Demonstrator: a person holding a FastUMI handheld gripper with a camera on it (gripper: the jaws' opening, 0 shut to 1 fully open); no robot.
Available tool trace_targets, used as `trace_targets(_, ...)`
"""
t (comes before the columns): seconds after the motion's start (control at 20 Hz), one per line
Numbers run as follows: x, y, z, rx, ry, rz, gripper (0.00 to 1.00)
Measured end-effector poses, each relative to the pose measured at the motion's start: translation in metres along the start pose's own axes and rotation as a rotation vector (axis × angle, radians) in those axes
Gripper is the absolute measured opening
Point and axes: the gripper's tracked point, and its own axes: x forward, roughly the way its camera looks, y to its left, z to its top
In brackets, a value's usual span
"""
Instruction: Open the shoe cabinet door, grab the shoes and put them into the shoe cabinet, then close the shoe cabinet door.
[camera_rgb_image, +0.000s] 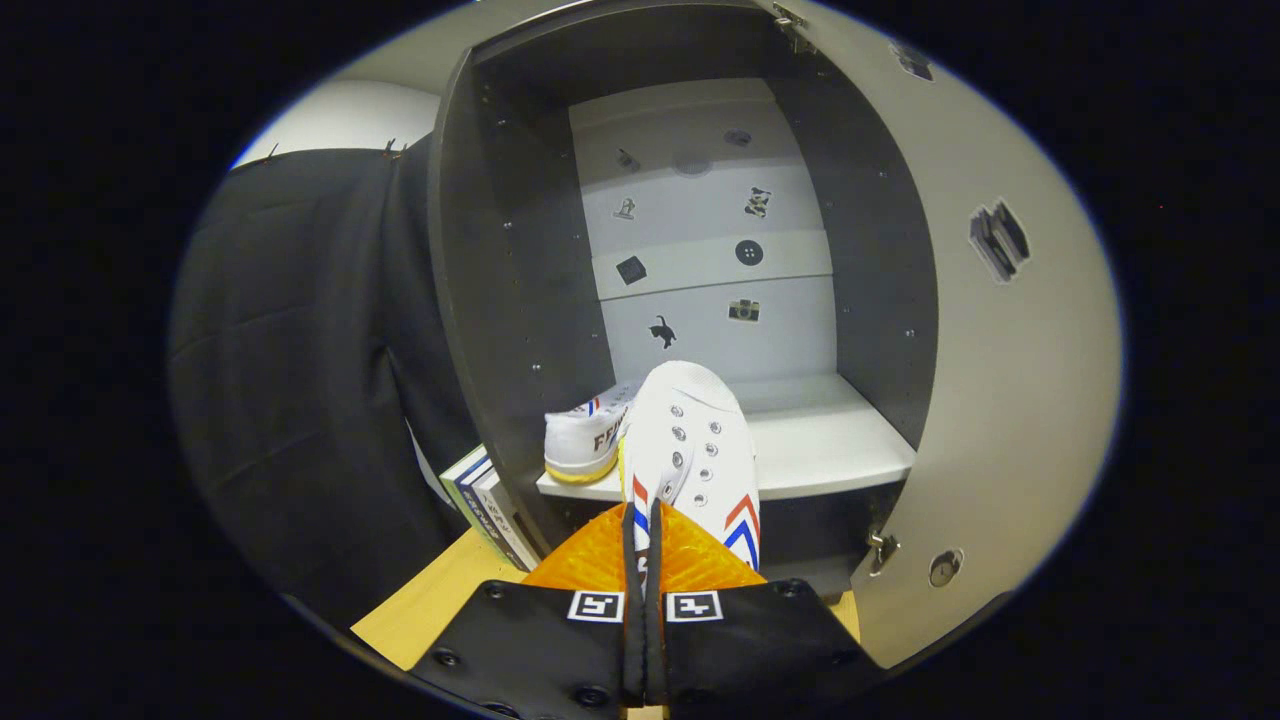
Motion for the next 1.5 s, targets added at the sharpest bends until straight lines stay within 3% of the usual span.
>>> trace_targets(0.5,0.108,-0.017,0.061,0.013,-0.045,-0.056,0.01)
trace_targets(0.8,0.155,-0.037,0.057,0.024,-0.006,-0.095,0.01)
trace_targets(1.15,0.171,-0.040,0.050,0.030,-0.007,-0.104,0.03)
trace_targets(1.2,0.167,-0.035,0.059,0.021,-0.031,-0.103,0.07)
trace_targets(1.25,0.161,-0.036,0.068,0.003,-0.062,-0.114,0.18)
trace_targets(1.3,0.153,-0.029,0.075,-0.012,-0.084,-0.110,0.20)
trace_targets(1.5,0.106,-0.002,0.088,-0.032,-0.117,-0.072,0.83)
